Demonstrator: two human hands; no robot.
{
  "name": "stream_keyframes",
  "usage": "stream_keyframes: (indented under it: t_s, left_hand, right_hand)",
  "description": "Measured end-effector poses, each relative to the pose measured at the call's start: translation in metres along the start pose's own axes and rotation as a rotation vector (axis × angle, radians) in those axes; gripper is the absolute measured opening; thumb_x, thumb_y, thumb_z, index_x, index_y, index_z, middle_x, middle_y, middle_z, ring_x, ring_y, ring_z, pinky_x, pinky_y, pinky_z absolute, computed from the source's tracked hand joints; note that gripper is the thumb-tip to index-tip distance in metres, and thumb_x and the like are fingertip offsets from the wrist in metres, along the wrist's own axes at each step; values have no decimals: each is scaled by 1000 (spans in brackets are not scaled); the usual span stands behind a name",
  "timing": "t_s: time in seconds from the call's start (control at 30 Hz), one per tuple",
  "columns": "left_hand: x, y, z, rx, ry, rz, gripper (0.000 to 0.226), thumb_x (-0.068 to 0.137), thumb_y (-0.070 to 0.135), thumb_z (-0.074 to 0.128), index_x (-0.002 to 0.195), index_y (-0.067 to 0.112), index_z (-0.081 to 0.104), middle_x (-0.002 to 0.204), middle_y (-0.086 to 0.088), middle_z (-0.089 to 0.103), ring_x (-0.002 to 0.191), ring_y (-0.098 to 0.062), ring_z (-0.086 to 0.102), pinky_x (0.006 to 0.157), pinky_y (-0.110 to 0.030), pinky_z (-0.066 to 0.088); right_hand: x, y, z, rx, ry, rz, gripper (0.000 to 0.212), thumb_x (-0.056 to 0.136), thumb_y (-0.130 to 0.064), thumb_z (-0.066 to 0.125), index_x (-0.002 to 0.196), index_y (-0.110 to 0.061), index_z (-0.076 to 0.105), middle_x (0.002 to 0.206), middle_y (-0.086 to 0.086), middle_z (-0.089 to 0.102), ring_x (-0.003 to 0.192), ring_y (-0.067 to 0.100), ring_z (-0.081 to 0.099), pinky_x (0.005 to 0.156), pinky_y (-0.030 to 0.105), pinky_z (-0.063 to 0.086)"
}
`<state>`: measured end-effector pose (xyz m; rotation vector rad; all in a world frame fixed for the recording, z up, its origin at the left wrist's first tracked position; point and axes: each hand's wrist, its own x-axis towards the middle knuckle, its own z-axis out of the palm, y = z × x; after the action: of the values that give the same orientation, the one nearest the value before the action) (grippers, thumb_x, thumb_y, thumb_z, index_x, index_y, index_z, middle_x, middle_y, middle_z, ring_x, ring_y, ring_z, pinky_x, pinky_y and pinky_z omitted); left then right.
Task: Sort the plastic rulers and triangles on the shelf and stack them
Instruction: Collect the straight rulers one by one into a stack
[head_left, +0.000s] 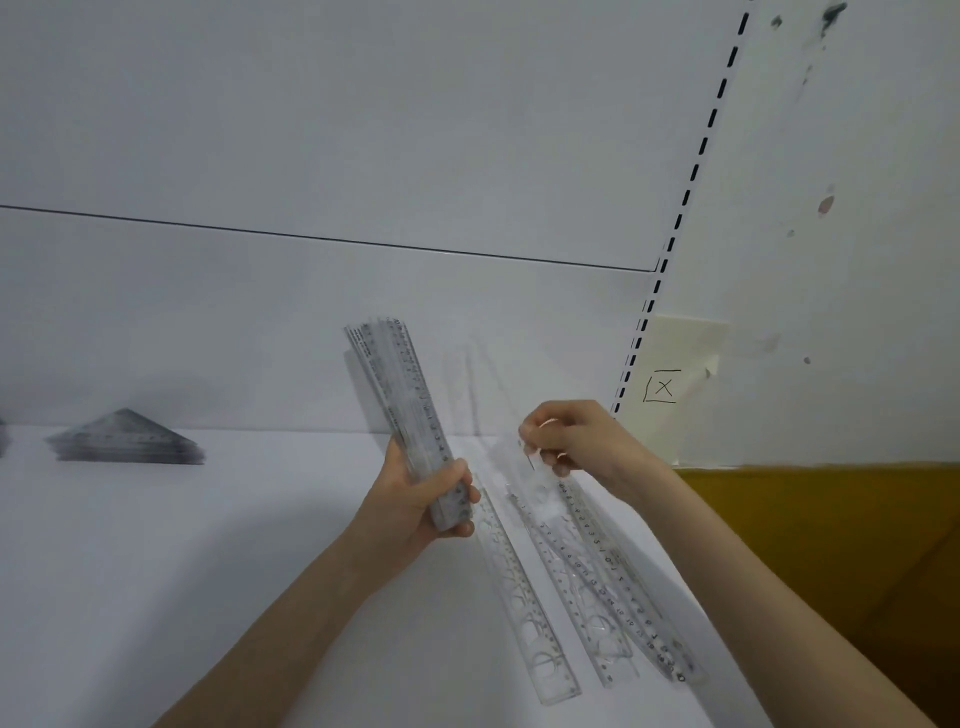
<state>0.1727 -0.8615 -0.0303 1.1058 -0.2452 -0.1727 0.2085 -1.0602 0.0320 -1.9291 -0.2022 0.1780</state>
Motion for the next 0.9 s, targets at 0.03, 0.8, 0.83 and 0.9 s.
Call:
stream_keyframes:
  t_s: [0.03, 0.8, 0.83, 0.9]
  left_hand:
    - [-1, 0, 1, 5, -19, -11, 51, 75, 13, 66, 116, 30, 41, 81, -11, 57, 71, -22, 60, 54, -35, 48]
    - [-1, -4, 5, 34, 39, 15, 47, 84, -13, 56, 106, 25, 39, 77, -10, 57, 64, -22, 60, 48, -31, 45]
    - [-1, -4, 5, 27, 52, 23, 45, 84, -12, 56, 104, 24, 38, 77, -11, 56, 63, -22, 60, 48, -31, 45]
    - [-1, -3, 5, 14, 68, 37, 45, 84, -13, 56, 102, 23, 37, 77, -11, 55, 63, -22, 59, 48, -31, 45]
  right_hand:
    - [-5, -5, -2, 95, -23, -34, 11, 90, -6, 62, 79, -5, 64, 73, 8, 63, 55, 12, 48, 49, 19, 41]
    - [-62, 8, 50, -958, -110, 101, 46, 80, -52, 68, 63, -12, 55, 64, 2, 56, 59, 11, 51, 54, 22, 41]
    - [-68, 9, 56, -1021, -113, 113, 51, 74, -55, 72, 61, -14, 44, 65, 1, 46, 65, 17, 48, 49, 24, 34]
    - [-74, 10, 65, -1097, -93, 89, 57, 71, -52, 76, 63, -17, 32, 68, -1, 34, 74, 22, 44, 47, 25, 24]
